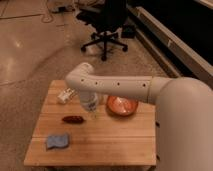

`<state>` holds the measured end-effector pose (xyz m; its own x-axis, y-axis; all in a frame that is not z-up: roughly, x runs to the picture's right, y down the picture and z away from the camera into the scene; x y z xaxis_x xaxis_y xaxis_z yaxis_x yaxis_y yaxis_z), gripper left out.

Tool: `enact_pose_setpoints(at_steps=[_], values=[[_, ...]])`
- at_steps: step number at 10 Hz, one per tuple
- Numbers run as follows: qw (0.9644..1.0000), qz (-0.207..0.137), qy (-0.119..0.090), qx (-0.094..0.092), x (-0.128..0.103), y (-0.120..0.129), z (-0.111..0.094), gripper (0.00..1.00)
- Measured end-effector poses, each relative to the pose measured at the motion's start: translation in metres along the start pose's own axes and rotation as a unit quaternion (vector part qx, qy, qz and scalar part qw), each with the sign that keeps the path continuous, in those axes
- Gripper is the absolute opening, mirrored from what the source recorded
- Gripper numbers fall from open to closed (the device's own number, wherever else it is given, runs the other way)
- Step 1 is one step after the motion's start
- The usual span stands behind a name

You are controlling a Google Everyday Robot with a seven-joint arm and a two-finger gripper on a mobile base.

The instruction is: Drag the pepper across the table

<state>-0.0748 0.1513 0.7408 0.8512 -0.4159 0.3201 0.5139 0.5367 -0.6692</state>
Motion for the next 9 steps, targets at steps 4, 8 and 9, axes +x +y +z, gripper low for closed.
enact_pose_setpoints(at_steps=[4,8,9], values=[[0.9995,0.001,0.032,0.000,-0.004,0.001,-0.002,0.45],[0.9998,0.005,0.016,-0.007,-0.022,0.005,0.009,0.45],[0.9998,0.004,0.018,-0.008,-0.021,0.007,0.007,0.45]])
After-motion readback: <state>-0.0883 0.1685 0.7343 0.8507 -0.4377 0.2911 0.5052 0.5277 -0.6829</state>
